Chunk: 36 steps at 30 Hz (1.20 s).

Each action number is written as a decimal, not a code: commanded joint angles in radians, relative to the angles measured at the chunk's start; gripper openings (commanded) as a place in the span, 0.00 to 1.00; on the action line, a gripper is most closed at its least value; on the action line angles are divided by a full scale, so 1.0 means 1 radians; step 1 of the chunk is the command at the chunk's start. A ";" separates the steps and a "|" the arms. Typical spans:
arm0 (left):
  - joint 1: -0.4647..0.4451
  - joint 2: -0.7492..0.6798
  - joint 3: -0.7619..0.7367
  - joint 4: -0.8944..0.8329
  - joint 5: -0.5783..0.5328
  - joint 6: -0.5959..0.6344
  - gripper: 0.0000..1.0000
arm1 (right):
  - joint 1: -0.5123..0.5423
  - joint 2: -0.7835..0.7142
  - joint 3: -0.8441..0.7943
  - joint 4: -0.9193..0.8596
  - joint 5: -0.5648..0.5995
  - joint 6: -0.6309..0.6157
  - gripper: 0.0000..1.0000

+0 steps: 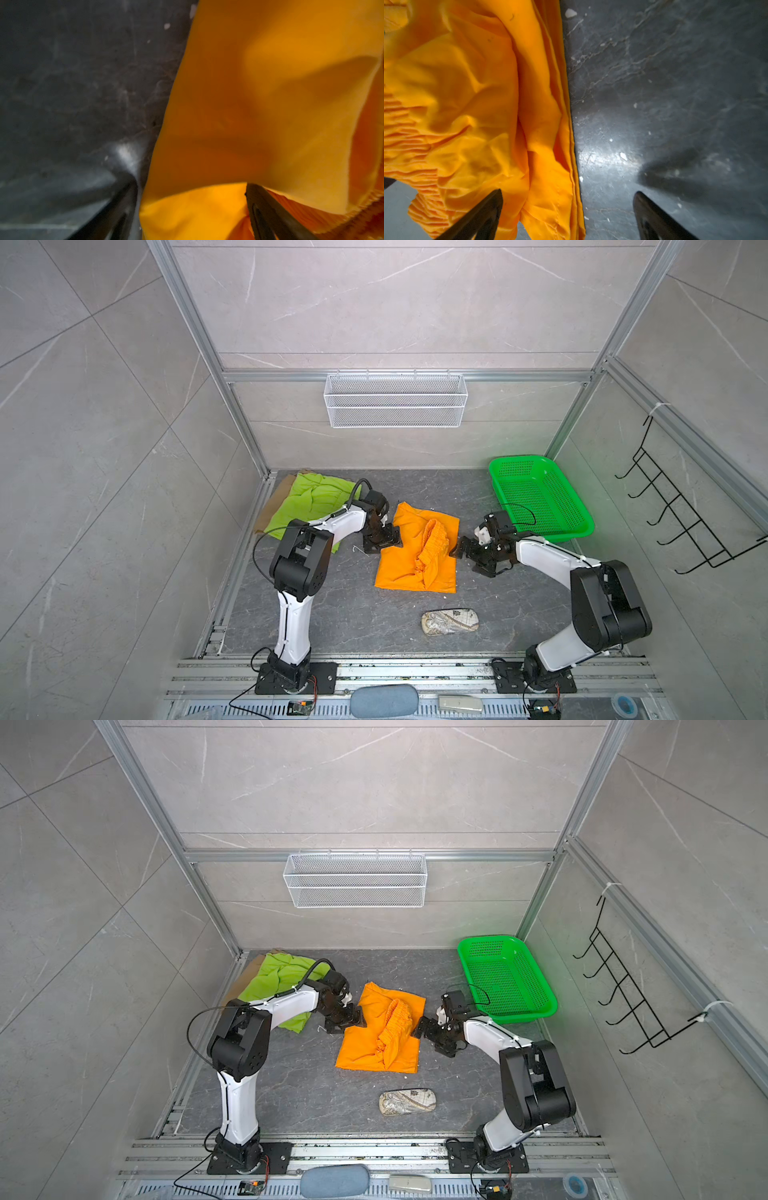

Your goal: Fold and stack the shorts

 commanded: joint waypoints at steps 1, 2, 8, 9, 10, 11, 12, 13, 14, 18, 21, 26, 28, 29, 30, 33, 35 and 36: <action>0.002 0.048 -0.024 0.059 0.045 -0.006 0.27 | -0.011 -0.024 -0.004 -0.022 -0.018 -0.021 0.99; 0.001 0.042 -0.020 0.054 0.042 -0.002 0.11 | -0.014 -0.026 -0.003 -0.022 -0.018 -0.021 0.99; 0.002 -0.059 0.270 -0.245 -0.100 0.138 0.00 | -0.033 -0.026 0.004 -0.018 -0.031 -0.025 0.99; 0.002 -0.071 0.354 -0.315 -0.146 0.159 0.00 | -0.033 -0.027 0.006 -0.017 -0.033 -0.025 0.99; 0.001 -0.082 0.418 -0.362 -0.183 0.169 0.00 | -0.031 -0.027 0.009 -0.016 -0.034 -0.026 0.99; 0.003 -0.086 0.492 -0.423 -0.223 0.191 0.00 | -0.032 -0.029 0.011 -0.015 -0.033 -0.024 0.99; 0.004 -0.084 0.567 -0.486 -0.259 0.214 0.00 | -0.033 -0.029 0.014 -0.014 -0.033 -0.024 0.99; 0.005 -0.077 0.634 -0.532 -0.287 0.235 0.00 | -0.034 -0.030 0.016 -0.012 -0.034 -0.023 0.99; 0.008 -0.063 0.705 -0.590 -0.311 0.255 0.00 | -0.033 -0.030 0.019 -0.009 -0.037 -0.019 0.99; 0.053 0.014 0.880 -0.751 -0.327 0.314 0.00 | -0.032 -0.030 0.024 0.015 -0.054 -0.002 0.99; 0.116 0.058 0.902 -0.807 -0.306 0.324 0.00 | -0.032 -0.034 0.027 0.023 -0.062 0.005 0.99; 0.171 0.028 0.877 -0.816 -0.381 0.376 0.00 | -0.032 -0.035 0.023 0.026 -0.067 0.006 0.99; 0.200 -0.016 0.868 -0.793 -0.376 0.387 0.00 | -0.029 -0.033 0.019 0.031 -0.068 0.004 0.99; 0.224 -0.043 0.854 -0.770 -0.375 0.393 0.00 | -0.026 -0.032 0.021 0.033 -0.067 0.004 0.99; 0.254 -0.070 0.834 -0.739 -0.370 0.398 0.00 | -0.023 -0.032 0.023 0.035 -0.067 0.001 0.99; 0.378 -0.125 0.753 -0.644 -0.298 0.402 0.00 | -0.010 -0.035 0.037 0.027 -0.050 -0.013 0.99; 0.468 -0.137 0.700 -0.581 -0.247 0.403 0.00 | -0.007 -0.041 0.044 0.019 -0.040 -0.026 0.99; 0.516 -0.143 0.656 -0.532 -0.217 0.404 0.00 | -0.006 -0.048 0.045 0.020 -0.038 -0.030 0.99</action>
